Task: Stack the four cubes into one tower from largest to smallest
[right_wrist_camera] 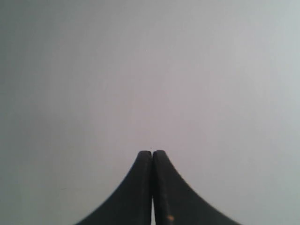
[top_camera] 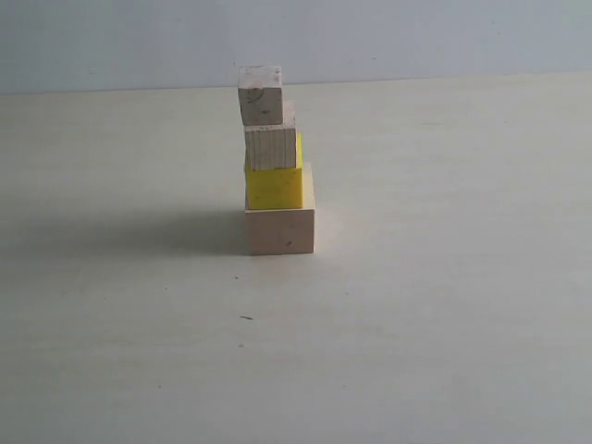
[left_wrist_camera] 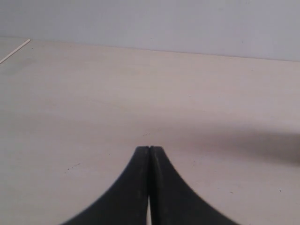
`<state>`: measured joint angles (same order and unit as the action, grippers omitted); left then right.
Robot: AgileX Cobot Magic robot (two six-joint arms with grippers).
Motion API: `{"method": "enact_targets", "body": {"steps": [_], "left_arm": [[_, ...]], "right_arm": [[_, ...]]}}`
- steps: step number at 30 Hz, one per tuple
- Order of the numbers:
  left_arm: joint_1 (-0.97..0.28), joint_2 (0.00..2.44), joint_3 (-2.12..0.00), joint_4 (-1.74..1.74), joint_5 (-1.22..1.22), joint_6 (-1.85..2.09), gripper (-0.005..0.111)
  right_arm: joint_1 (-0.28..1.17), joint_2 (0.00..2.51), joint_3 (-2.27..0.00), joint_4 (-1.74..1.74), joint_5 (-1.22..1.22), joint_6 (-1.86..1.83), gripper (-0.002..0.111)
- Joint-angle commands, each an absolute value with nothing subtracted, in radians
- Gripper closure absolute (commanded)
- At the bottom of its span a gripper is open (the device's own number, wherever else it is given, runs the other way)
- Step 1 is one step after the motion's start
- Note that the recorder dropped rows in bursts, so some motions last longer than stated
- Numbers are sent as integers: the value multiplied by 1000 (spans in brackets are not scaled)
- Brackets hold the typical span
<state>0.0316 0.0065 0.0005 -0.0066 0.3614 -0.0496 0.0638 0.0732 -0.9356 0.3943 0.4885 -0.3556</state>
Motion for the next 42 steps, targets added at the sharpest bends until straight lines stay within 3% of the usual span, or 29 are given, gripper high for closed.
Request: {"method": "enact_targets", "body": {"steps": [1,27,36,42], "left_arm": [[37,0,0,-8,352,-56,107],[37,0,0,-8,352,-56,107],[37,0,0,-8,352,-56,107],[37,0,0,-8,352,-56,107]], "right_arm": [[59,69,-934,388,490,-355,108],[59,69,-931,324,544,-345,108],[59,74,-673,-288,600,425,108],[59,74,-452,-413,548,516,108]]}}
